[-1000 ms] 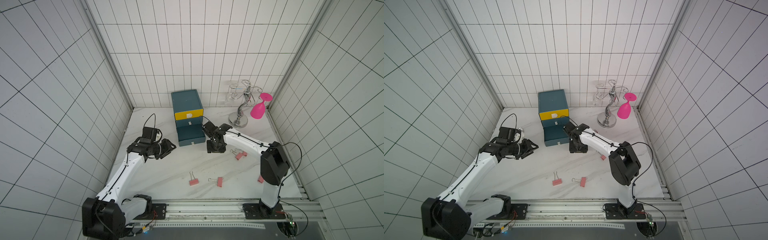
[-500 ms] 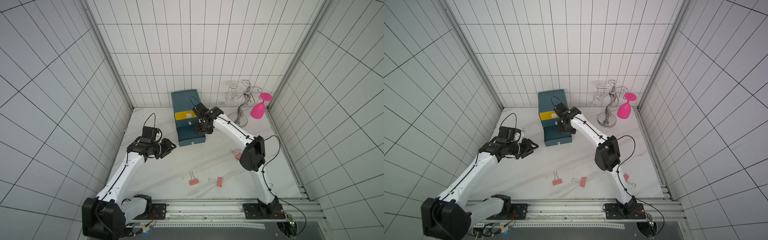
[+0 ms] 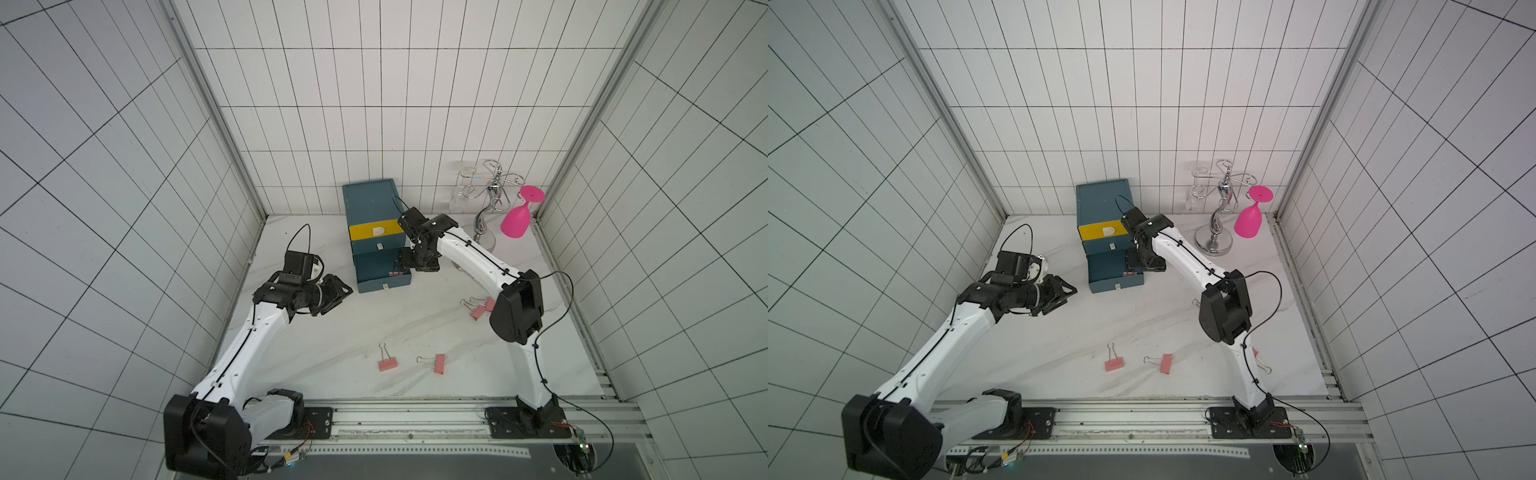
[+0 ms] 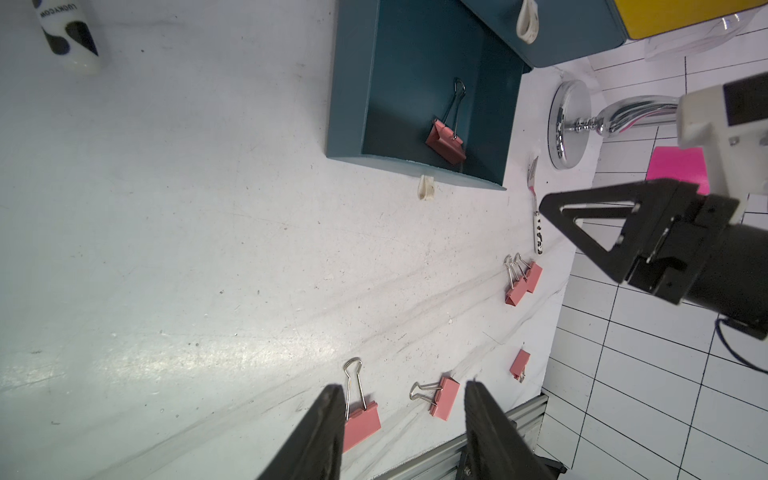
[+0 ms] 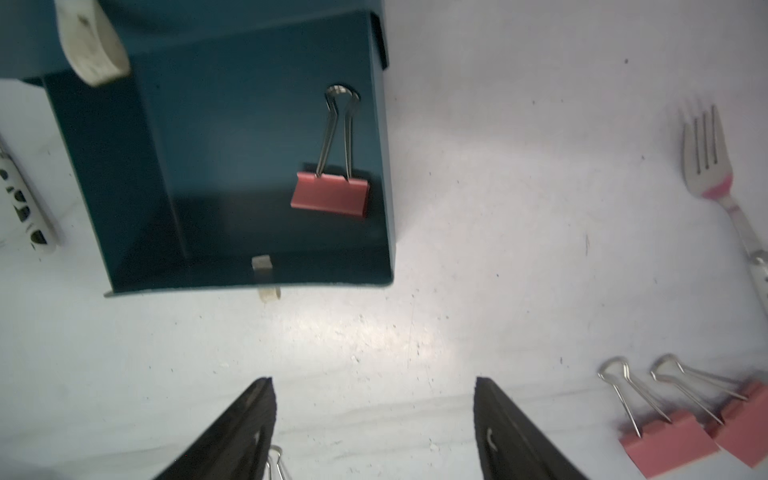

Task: Put the binder clips in the drawer according to color
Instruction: Place the binder clip in the drawer, then pick up the binder clip at the center of the board.

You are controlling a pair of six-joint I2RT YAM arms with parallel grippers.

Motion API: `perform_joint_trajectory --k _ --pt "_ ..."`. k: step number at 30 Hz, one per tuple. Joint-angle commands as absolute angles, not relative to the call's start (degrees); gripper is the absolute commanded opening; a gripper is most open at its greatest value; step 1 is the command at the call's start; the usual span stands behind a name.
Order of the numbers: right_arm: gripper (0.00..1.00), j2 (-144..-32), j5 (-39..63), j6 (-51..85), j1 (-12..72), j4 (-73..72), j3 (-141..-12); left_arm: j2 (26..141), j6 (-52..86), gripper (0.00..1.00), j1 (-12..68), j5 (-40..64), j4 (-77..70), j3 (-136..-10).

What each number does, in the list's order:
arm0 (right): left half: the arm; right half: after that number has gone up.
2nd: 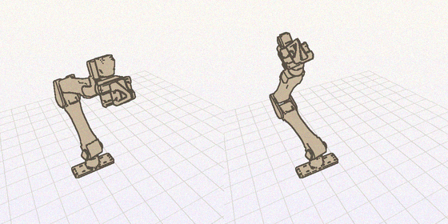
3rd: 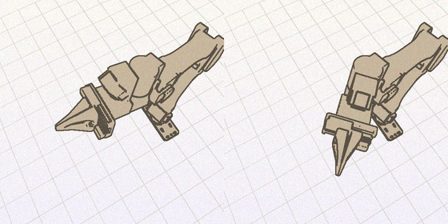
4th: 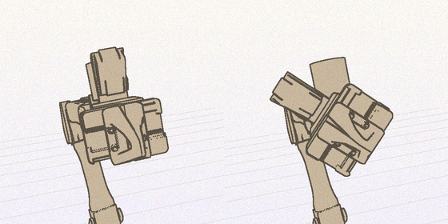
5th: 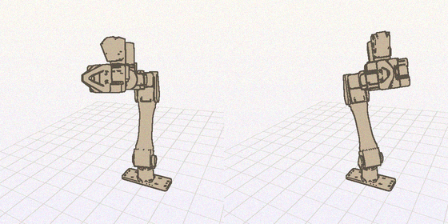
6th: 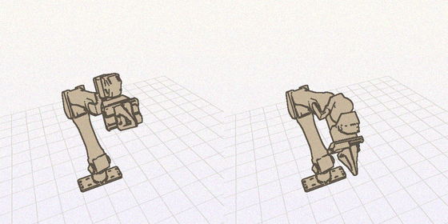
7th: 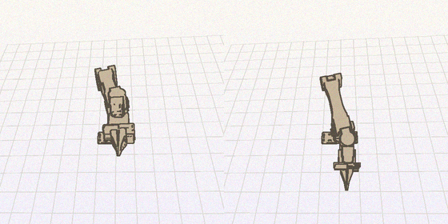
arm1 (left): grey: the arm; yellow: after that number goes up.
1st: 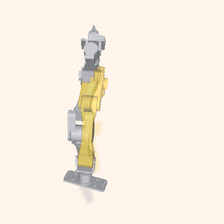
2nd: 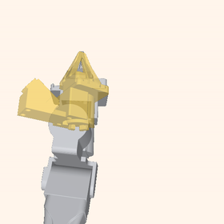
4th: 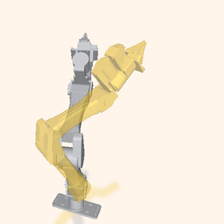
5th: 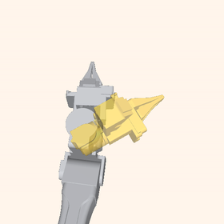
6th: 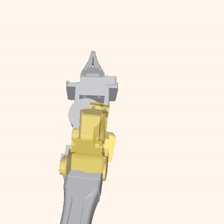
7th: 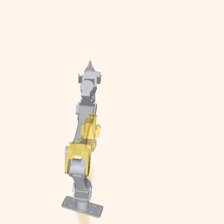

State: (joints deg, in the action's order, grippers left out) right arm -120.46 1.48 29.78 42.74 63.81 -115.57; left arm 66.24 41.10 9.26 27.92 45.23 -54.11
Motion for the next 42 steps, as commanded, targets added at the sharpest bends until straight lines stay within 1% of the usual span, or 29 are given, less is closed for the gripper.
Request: perform_joint_trajectory --k 1,5,11,18,24,29,38,42 --pt "0.77 -113.12 3.97 28.64 42.98 60.83 -106.67 66.47 40.41 0.50 8.99 28.35 44.77 -55.33" --pt "0.77 -106.42 8.22 26.92 44.15 57.04 -93.47 66.27 40.69 0.50 9.10 28.39 44.60 -55.00" --pt "0.76 -102.90 8.60 26.28 50.23 58.35 -84.75 66.25 41.53 0.50 8.94 28.56 43.89 -53.71" --pt "0.78 -103.72 8.04 31.33 59.16 58.06 -85.27 66.10 43.12 0.50 7.57 28.91 43.50 -51.57" --pt "0.82 -107.38 5.69 36.20 66.81 57.86 -88.27 64.47 44.55 0.50 1.45 30.66 41.45 -45.91" --pt "0.84 -111.35 4.50 39.69 71.78 57.99 -89.56 62.67 44.01 0.51 -1.47 31.46 42.70 -44.82" --pt "0.86 -111.62 2.96 42.93 74.24 57.47 -85.68 53.85 48.97 0.51 -1.68 31.50 43.61 -40.39" --pt "0.87 -112.84 3.39 45.54 75.44 56.20 -86.18 52.90 47.99 0.51 -1.08 31.37 48.05 -42.36"
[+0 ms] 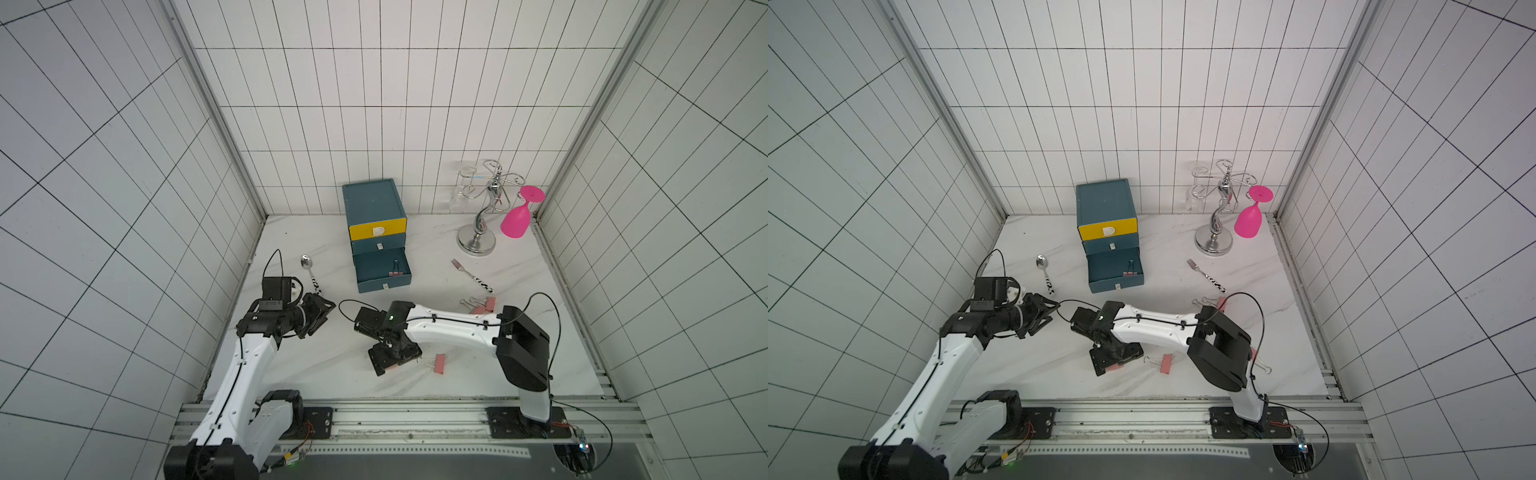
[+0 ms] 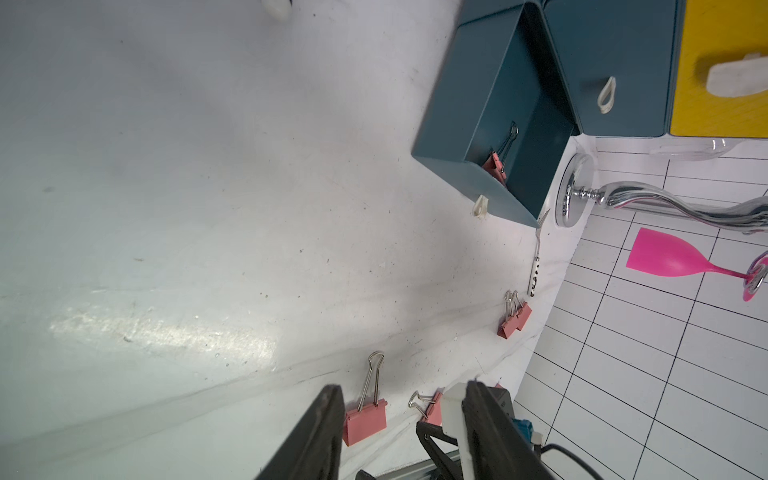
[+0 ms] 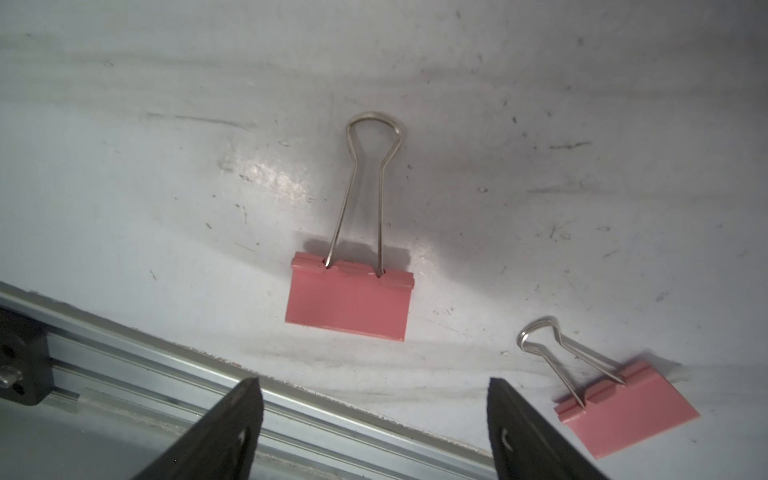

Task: Put the binder clips in the drawer according to color
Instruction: Pick up the binder clip at the center of the board.

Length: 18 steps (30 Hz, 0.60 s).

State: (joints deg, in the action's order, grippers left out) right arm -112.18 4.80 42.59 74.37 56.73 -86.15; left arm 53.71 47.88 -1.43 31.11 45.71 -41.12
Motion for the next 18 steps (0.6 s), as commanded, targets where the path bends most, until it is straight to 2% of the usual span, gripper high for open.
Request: perform_joint_trajectory --k 1,18 --pt "0.87 -113.64 2.97 45.98 75.83 55.92 -86.58 52.76 47.36 0.51 -0.71 30.78 48.91 -43.03" --pt "0.75 -121.27 2.42 47.29 76.03 56.07 -90.52 50.97 47.74 0.51 0.78 31.11 50.13 -43.85"
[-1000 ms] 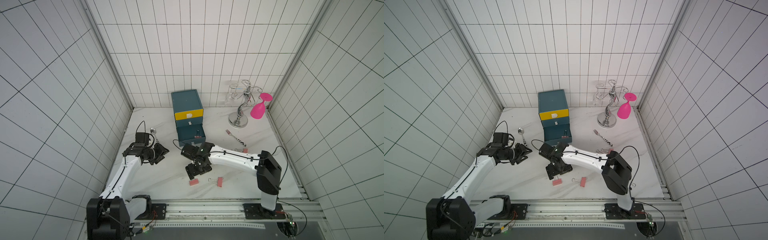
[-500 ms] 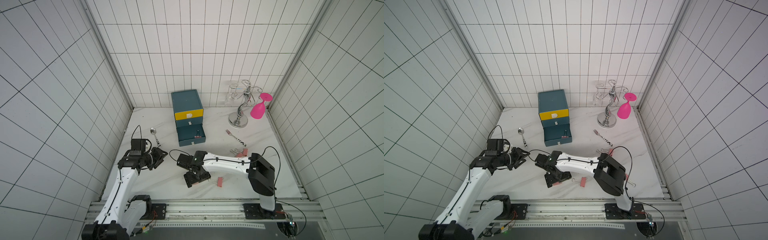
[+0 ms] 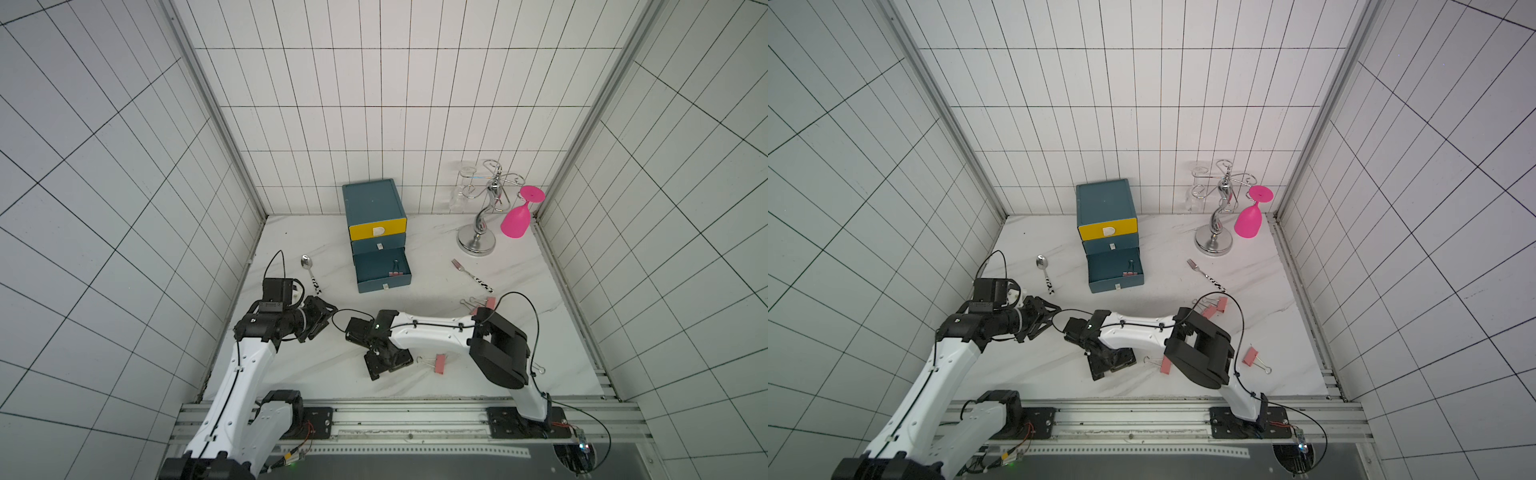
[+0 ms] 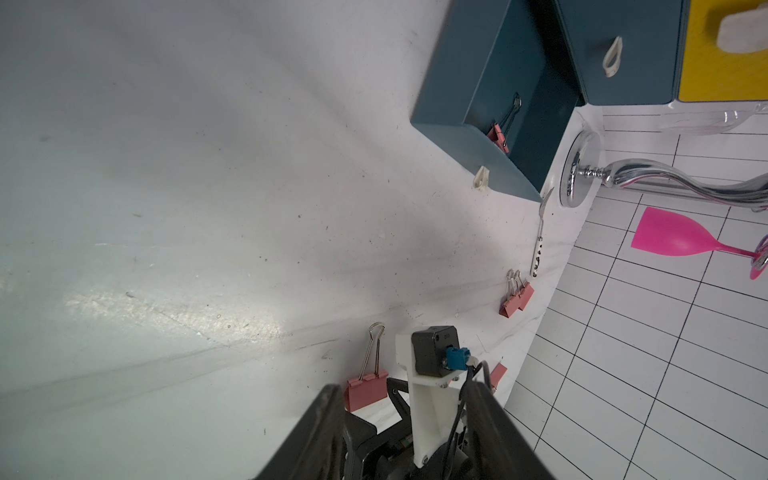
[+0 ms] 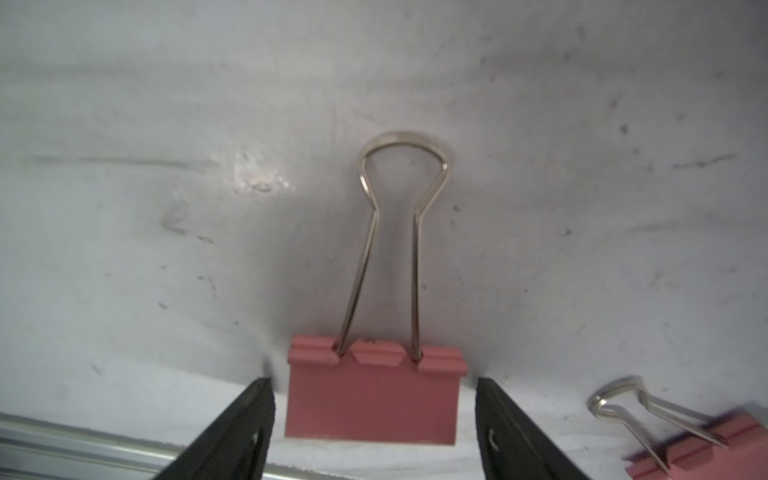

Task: Put the binder clips in the drawer according to color
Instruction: Pick up the binder clip at the center of the board, then place the binder clip in the drawer.

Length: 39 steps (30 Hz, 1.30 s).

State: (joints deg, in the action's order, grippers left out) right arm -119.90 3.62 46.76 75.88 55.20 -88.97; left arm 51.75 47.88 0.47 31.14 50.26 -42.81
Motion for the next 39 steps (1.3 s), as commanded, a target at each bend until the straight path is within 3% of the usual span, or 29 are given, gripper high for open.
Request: perform_joint_trajectory --k 1,9,18,23,29,39 --pt "0.73 -121.44 2.53 47.29 75.95 56.07 -90.61 50.93 47.80 0.51 0.83 31.20 50.10 -43.79" --pt "0.51 -119.59 2.71 47.47 75.64 56.34 -90.13 51.48 48.59 0.51 1.05 31.55 48.53 -43.71" --pt "0.45 -108.22 0.84 46.49 70.25 56.34 -83.95 55.75 50.51 0.51 1.05 32.37 41.56 -44.17" --pt "0.42 -105.04 1.26 41.88 64.00 58.19 -86.81 60.57 51.84 0.51 1.27 33.34 36.52 -44.97" --pt "0.42 -110.18 2.56 34.17 55.95 63.87 -100.42 67.78 53.21 0.51 3.09 34.67 30.31 -47.90" --pt "0.44 -132.71 6.07 27.38 50.24 76.34 -139.41 80.15 54.23 0.51 5.97 39.81 22.96 -53.45"
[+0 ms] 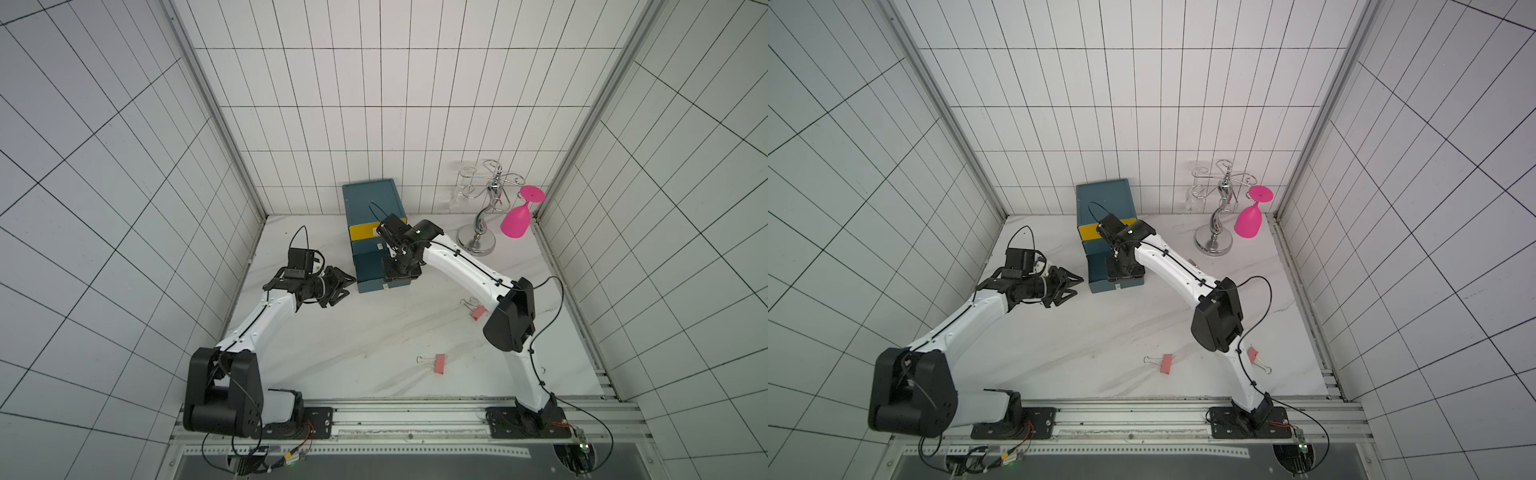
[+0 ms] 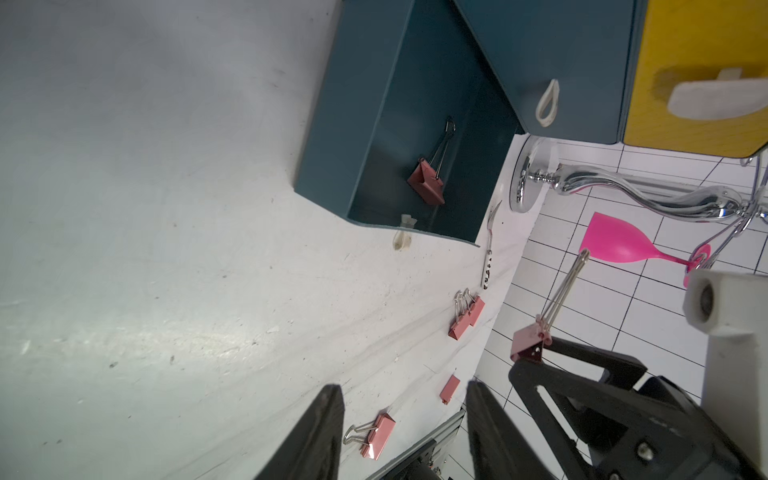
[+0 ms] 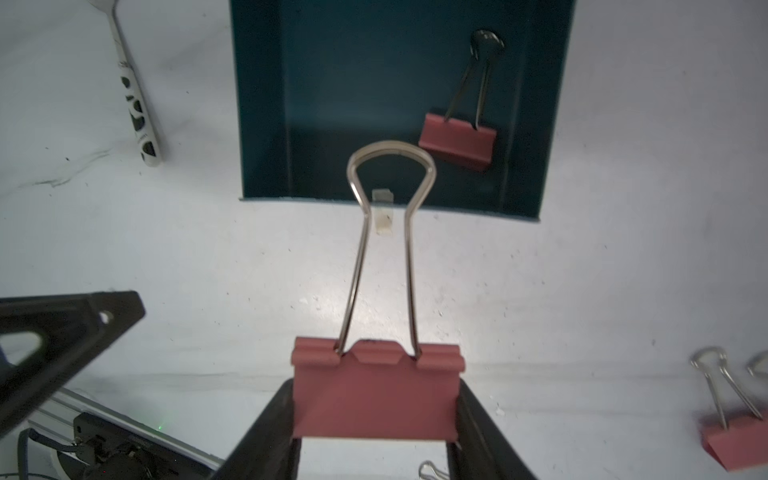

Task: Put the binder clips in the drawer according to color
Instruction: Place the binder clip in the drawer.

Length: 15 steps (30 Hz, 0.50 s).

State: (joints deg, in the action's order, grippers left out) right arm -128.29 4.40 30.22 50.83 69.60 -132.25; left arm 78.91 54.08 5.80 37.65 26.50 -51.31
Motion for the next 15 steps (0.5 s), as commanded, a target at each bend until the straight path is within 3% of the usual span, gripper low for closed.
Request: perform_joint_trajectory --k 1,11,15 --pt "0.44 -135.06 6.60 27.33 49.87 77.35 -143.15 80.69 53.91 0.51 5.90 40.07 22.98 -53.84" --pt "0.51 -141.65 8.96 29.09 47.63 70.51 -147.67 84.24 52.32 0.51 4.56 43.41 22.86 -55.29" --pt "0.67 -142.16 7.97 30.19 46.70 68.68 -147.66 83.64 52.17 0.51 3.88 43.89 23.57 -55.03"
